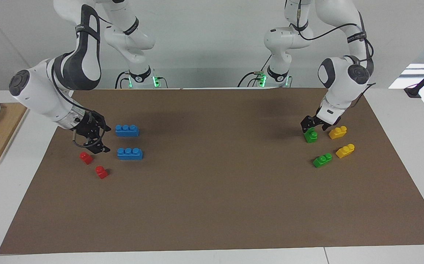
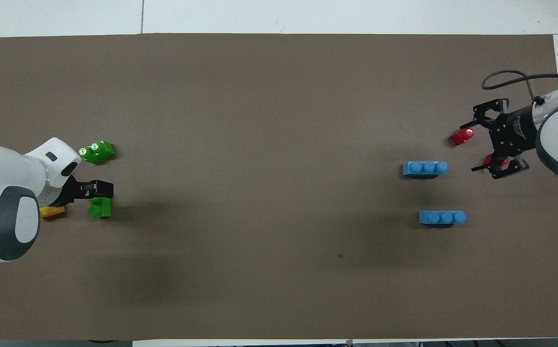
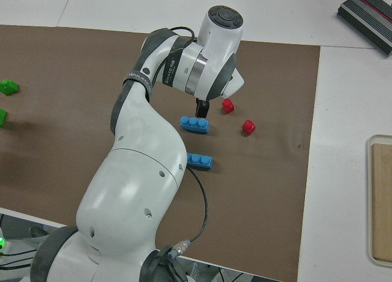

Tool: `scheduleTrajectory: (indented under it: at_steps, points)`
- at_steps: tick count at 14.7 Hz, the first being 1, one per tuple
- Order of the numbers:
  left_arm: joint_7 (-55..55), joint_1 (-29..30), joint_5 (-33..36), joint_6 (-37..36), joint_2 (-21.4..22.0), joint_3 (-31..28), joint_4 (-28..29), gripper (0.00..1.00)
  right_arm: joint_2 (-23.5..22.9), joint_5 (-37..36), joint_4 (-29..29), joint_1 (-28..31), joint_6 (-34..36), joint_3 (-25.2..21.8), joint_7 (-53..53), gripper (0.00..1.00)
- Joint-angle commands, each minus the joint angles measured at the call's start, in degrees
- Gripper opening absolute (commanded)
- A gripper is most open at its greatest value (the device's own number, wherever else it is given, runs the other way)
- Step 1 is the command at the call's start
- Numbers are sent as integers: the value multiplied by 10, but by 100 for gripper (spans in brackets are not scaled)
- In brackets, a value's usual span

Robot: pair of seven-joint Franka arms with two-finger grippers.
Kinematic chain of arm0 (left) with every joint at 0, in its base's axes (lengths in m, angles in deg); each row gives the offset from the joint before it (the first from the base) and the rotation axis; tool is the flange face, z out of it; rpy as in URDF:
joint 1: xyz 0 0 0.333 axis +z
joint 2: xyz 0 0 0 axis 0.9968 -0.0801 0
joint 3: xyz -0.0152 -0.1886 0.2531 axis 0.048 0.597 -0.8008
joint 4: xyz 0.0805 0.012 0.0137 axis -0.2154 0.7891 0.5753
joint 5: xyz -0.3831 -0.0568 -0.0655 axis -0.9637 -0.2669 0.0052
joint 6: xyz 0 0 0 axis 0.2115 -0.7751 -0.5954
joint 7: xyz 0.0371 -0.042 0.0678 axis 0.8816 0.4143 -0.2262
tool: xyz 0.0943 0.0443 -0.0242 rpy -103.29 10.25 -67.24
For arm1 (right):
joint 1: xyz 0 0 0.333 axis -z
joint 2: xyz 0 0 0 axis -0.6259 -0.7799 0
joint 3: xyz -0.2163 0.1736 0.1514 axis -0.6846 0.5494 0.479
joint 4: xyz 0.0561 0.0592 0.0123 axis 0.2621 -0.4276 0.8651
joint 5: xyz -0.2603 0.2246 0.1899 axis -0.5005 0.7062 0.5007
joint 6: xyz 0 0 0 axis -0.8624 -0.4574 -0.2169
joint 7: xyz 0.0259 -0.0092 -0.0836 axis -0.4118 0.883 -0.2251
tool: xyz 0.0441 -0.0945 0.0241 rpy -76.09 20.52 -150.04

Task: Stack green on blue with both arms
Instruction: 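Reach the left gripper to the green brick while the right gripper reaches the blue brick, then grasp the green brick with the left gripper while the right gripper grasps blue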

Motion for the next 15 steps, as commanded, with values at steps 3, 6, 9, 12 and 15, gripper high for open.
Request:
scheduleTrajectory:
  at_steps: [3,6,9,12,15]
  points:
    - [25,18,9,41,-29,2,8,100,-1,13,-47,0,-66,5,-7,100]
    - [27,18,9,54,-30,2,28,100,-3,13,-67,-2,-97,6,-7,100]
    - [27,18,9,64,-31,3,39,100,-2,14,-79,-12,-112,10,-8,100]
    - [26,15,9,65,-38,3,40,98,-1,14,-109,-17,-145,11,-4,100]
    - [22,12,9,64,-38,3,38,55,-2,14,-117,-15,-154,11,1,100]
